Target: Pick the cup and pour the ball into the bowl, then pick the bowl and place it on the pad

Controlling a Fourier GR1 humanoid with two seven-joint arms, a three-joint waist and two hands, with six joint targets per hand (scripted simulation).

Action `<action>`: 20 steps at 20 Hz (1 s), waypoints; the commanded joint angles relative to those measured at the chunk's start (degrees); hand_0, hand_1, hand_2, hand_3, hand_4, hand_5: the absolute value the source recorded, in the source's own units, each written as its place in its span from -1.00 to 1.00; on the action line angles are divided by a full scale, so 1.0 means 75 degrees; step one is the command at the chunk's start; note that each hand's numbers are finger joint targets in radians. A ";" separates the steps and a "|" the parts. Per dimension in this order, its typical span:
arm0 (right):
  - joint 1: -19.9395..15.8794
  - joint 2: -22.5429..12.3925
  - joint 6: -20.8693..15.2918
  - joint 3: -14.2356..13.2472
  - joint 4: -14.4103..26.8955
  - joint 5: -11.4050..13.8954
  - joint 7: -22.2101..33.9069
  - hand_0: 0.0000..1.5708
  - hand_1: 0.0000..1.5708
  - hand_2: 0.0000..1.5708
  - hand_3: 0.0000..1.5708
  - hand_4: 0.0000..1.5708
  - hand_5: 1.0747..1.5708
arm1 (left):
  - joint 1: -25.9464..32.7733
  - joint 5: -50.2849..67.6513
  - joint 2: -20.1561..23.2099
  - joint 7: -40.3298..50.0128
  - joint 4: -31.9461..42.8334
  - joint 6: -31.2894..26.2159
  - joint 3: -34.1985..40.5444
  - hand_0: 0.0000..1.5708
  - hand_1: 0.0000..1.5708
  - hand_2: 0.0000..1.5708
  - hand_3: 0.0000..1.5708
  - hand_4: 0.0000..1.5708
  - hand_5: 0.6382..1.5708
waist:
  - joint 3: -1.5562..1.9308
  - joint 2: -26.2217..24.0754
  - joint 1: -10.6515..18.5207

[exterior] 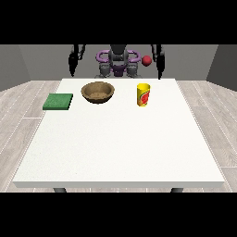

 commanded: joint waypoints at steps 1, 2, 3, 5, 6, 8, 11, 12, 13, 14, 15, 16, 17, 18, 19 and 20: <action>0.0007 -0.0175 0.0052 -0.0046 -0.0439 -0.0039 0.0262 -1.00 -1.00 -1.00 -1.00 -1.00 0.99 | 0.0009 0.0017 0.0171 0.0257 -0.0435 -0.0021 0.0047 -1.00 -1.00 -1.00 -1.00 -1.00 0.90 | 0.0059 -0.1144 0.0014; 0.0021 -0.0224 0.0055 -0.0066 -0.0502 -0.0039 0.0360 -1.00 -1.00 -1.00 -1.00 -1.00 0.99 | 0.0000 0.0043 0.0197 0.0338 -0.0526 -0.0036 0.0056 -1.00 -1.00 -1.00 -1.00 -1.00 0.90 | 0.0058 -0.1364 0.0009; 0.0017 -0.0265 0.0082 -0.0076 -0.0572 -0.0061 0.0449 -1.00 -1.00 -1.00 -1.00 -1.00 0.99 | -0.0013 0.0042 0.0237 0.0427 -0.0609 -0.0047 0.0053 -1.00 -1.00 -1.00 -1.00 -1.00 0.90 | 0.0075 -0.1555 0.0003; -0.0002 -0.0330 0.0095 -0.0095 -0.0746 -0.0089 0.0647 -1.00 -1.00 -1.00 -1.00 -1.00 0.99 | -0.0061 0.0066 0.0307 0.0603 -0.0794 -0.0060 0.0072 -1.00 -1.00 -1.00 -1.00 -1.00 0.90 | 0.0075 -0.1995 -0.0011; -0.0019 -0.0375 0.0108 -0.0107 -0.0813 -0.0100 0.0761 -1.00 -1.00 -1.00 -1.00 -1.00 0.99 | -0.0074 0.0082 0.0363 0.0713 -0.0873 -0.0081 0.0089 -1.00 -1.00 -1.00 -1.00 -1.00 0.90 | 0.0078 -0.2174 0.0010; 0.0757 0.0001 0.0476 -0.0604 -0.0423 -0.1174 -0.0012 -1.00 -1.00 -1.00 -1.00 -1.00 1.00 | 0.0813 0.1243 -0.0889 0.0474 -0.1489 -0.0191 -0.0646 -1.00 -1.00 -1.00 -1.00 -1.00 0.91 | 0.0098 -0.2774 0.0409; 0.0237 0.0029 0.0094 -0.0806 -0.0439 -0.1008 0.0083 -1.00 -1.00 -1.00 -1.00 -1.00 0.99 | 0.0984 0.1146 -0.0913 0.0531 -0.2121 0.0612 -0.1729 -1.00 -1.00 -1.00 -1.00 -1.00 0.90 | 0.0087 -0.2278 0.0765; 0.0165 -0.0020 -0.0043 -0.0757 -0.0654 -0.0855 0.0358 -1.00 -1.00 -1.00 -1.00 -1.00 0.98 | 0.1414 0.0927 -0.0918 0.0226 -0.2246 0.0814 -0.2119 -1.00 -1.00 -1.00 -1.00 -1.00 0.89 | 0.0084 -0.2278 0.0794; 0.0404 0.0174 0.0022 -0.0763 -0.0418 -0.0873 -0.0323 -1.00 -1.00 -1.00 -1.00 -1.00 0.99 | 0.1022 0.0627 -0.0922 0.0457 -0.2590 0.0976 -0.1964 -1.00 -1.00 -1.00 -1.00 -1.00 0.87 | 0.0086 -0.1852 0.0715; 0.0168 -0.0004 0.0417 -0.0954 -0.0569 -0.1313 -0.0293 -1.00 -1.00 -1.00 -1.00 -1.00 0.98 | 0.0925 0.1016 -0.0774 0.0159 -0.2340 0.0366 -0.1261 -1.00 -1.00 -1.00 -1.00 -1.00 0.86 | 0.0084 -0.1450 0.0537; 0.0264 0.0078 0.0354 -0.0827 -0.0774 -0.1220 -0.0158 -1.00 -1.00 -1.00 -1.00 -1.00 0.98 | 0.1347 0.0764 -0.0732 -0.0103 -0.2583 0.0313 -0.1510 -1.00 -1.00 -1.00 -1.00 -1.00 0.83 | 0.0084 -0.1504 0.0567; 0.0310 -0.0067 0.0617 -0.0941 -0.0648 -0.1293 -0.0438 -1.00 -1.00 -1.00 -1.00 -1.00 0.98 | 0.0935 0.0498 -0.0765 0.0030 -0.2495 0.0531 -0.1472 -1.00 -1.00 -1.00 -1.00 -1.00 0.80 | 0.0084 -0.1292 0.0421; 0.0119 0.0543 0.0009 -0.0372 -0.0482 -0.0678 -0.0768 -1.00 -1.00 -1.00 -1.00 -1.00 0.97 | 0.0455 0.0215 -0.0859 0.0121 -0.2301 0.0737 -0.1549 -1.00 -1.00 -1.00 -1.00 -1.00 0.78 | 0.0085 -0.1101 0.0452; -0.0240 0.0339 0.0102 -0.0617 -0.0286 -0.0861 -0.0627 -1.00 -1.00 -1.00 -1.00 -1.00 0.98 | 0.0241 0.0246 -0.0748 0.0150 -0.2377 0.0622 -0.1450 -1.00 -1.00 -1.00 -1.00 -1.00 0.75 | 0.0085 -0.0907 0.0533; -0.0222 0.0322 0.0200 -0.0313 -0.0507 -0.0675 -0.0491 -1.00 -1.00 -1.00 -1.00 -1.00 0.97 | 0.0130 0.0335 -0.0614 -0.0024 -0.2081 0.0576 -0.1063 -1.00 -1.00 -1.00 -1.00 -1.00 0.71 | 0.0083 -0.0825 0.0401; -0.0457 0.0357 0.0044 -0.0353 -0.0430 -0.0698 -0.0184 -1.00 -1.00 -1.00 -1.00 -1.00 0.97 | 0.0359 0.0267 -0.0618 -0.0578 -0.1819 0.0409 -0.1174 -1.00 -1.00 -1.00 -1.00 -1.00 0.64 | 0.0082 -0.0710 0.0496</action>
